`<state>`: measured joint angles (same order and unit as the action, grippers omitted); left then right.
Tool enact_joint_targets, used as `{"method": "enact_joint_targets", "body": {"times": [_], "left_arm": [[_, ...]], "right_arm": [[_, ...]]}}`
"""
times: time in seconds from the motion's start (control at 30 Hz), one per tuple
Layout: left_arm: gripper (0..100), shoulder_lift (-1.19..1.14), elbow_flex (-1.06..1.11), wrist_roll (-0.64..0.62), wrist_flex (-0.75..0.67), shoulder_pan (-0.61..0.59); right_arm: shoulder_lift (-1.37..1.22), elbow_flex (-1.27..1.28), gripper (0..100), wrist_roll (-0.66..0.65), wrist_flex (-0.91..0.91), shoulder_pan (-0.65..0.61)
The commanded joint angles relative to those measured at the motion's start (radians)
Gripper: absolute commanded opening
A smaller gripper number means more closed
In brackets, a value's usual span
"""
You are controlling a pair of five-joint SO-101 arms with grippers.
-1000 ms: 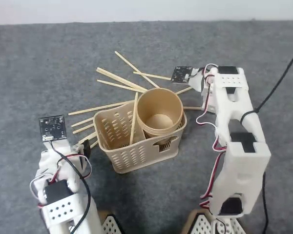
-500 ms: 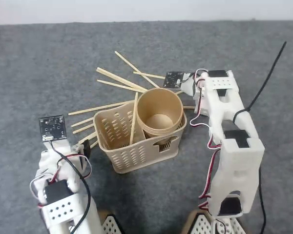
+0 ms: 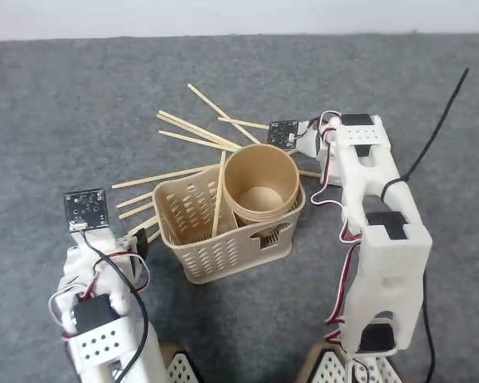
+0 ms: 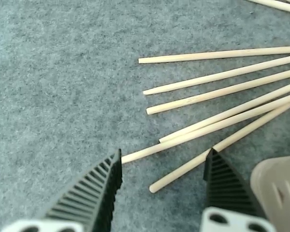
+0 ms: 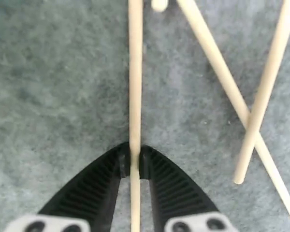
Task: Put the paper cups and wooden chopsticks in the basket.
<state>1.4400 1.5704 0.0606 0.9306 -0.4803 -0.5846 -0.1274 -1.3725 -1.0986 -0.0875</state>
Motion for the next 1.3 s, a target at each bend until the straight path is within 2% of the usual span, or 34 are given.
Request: {"method": "enact_joint_targets", "body": {"times": [0.0, 0.1, 0.33, 0.4, 0.5, 0.6, 0.73, 0.8, 0.9, 1.0, 1.27], "left_arm": [[26, 0.011, -0.004, 0.0, -0.021, 0.005], [26, 0.011, -0.004, 0.0, -0.021, 0.005], [26, 0.011, -0.004, 0.0, -0.021, 0.005], [26, 0.011, -0.004, 0.0, -0.021, 0.005], [26, 0.011, -0.004, -0.002, -0.021, 0.005], [26, 0.011, -0.004, -0.002, -0.021, 0.005], [26, 0.011, -0.004, -0.002, -0.02, 0.005], [26, 0.011, -0.004, -0.002, -0.02, 0.005], [26, 0.011, -0.004, -0.002, -0.02, 0.005], [26, 0.011, -0.004, -0.002, -0.02, 0.005], [26, 0.011, -0.004, -0.002, -0.02, 0.005]], "right_arm": [[0.058, -0.023, 0.8, -0.02, -0.067, 0.058], [0.165, -0.097, 0.8, 0.005, -0.136, 0.117], [0.483, -0.241, 0.8, 0.196, -0.243, 0.202], [0.575, -0.241, 0.8, 0.288, -0.265, 0.191], [0.705, -0.239, 0.8, 0.493, -0.272, 0.13], [0.848, -0.241, 0.8, 0.703, -0.277, 0.031], [1.087, -0.239, 0.8, 0.888, -0.278, -0.145], [1.198, -0.239, 0.8, 0.965, -0.294, -0.275], [1.305, -0.232, 0.8, 1.088, -0.329, -0.542], [1.311, -0.207, 0.8, 1.152, -0.326, -0.734], [1.216, -0.135, 0.8, 1.197, -0.174, -0.885]]}}
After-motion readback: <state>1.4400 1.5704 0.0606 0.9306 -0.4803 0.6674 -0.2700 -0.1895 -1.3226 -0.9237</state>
